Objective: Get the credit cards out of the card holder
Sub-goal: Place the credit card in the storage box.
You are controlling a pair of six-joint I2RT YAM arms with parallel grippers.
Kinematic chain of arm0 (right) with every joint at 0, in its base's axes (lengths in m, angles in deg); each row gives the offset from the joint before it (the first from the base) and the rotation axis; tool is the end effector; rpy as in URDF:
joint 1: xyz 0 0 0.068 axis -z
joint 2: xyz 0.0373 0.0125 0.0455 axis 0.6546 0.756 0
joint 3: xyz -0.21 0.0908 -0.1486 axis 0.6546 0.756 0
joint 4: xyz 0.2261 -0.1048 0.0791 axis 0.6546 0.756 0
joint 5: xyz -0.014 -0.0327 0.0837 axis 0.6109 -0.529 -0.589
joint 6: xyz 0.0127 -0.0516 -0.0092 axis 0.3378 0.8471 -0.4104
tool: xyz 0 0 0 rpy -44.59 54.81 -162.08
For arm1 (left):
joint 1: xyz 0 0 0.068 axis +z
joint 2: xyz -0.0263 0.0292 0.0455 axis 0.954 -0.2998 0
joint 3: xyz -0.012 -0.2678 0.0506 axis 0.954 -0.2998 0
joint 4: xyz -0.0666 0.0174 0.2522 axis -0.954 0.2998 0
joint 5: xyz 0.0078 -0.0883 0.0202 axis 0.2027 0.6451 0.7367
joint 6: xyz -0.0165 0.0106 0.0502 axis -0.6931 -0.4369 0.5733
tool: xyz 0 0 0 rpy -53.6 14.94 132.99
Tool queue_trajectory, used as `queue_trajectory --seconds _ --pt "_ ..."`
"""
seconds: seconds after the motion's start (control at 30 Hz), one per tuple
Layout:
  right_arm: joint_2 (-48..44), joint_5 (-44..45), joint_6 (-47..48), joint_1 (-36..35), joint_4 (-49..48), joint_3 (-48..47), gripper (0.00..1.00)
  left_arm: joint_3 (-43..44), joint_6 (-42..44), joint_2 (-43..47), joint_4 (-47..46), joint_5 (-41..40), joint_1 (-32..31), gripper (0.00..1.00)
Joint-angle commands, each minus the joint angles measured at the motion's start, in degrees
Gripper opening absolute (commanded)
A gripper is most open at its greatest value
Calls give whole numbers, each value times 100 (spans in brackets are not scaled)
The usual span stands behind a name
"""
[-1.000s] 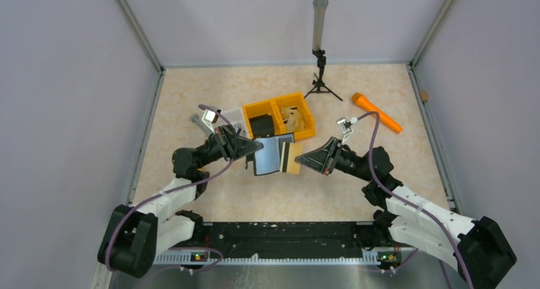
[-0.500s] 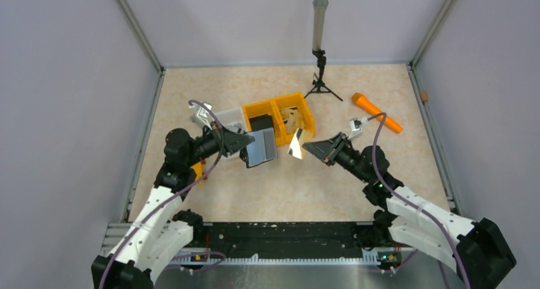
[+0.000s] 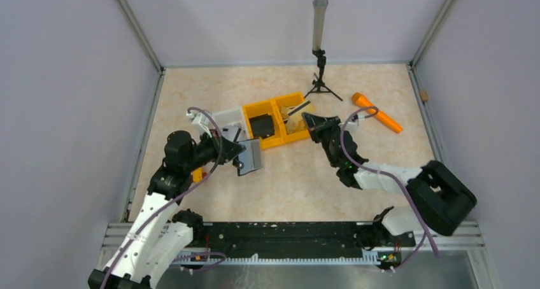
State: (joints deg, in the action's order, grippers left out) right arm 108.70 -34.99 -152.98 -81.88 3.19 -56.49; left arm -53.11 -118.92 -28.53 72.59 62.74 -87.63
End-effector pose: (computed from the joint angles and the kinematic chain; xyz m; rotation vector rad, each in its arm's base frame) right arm 0.2097 0.1626 0.2243 0.8689 1.5119 1.2328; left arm 0.1553 -0.0608 0.2915 0.0278 1.9752 -1.1046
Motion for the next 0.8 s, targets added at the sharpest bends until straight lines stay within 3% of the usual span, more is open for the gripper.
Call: queue_trajectory --seconds 0.0,0.33,0.77 --pt "1018 856 -474 -127 -1147 -559 0 285 203 235 55 -117 30 0" --pt "2748 1423 -775 -165 -2430 -1296 0 308 232 527 284 -58 31 0" --pt "3702 1504 -1586 -194 -2115 -1572 0 52 107 667 144 73 30 0"
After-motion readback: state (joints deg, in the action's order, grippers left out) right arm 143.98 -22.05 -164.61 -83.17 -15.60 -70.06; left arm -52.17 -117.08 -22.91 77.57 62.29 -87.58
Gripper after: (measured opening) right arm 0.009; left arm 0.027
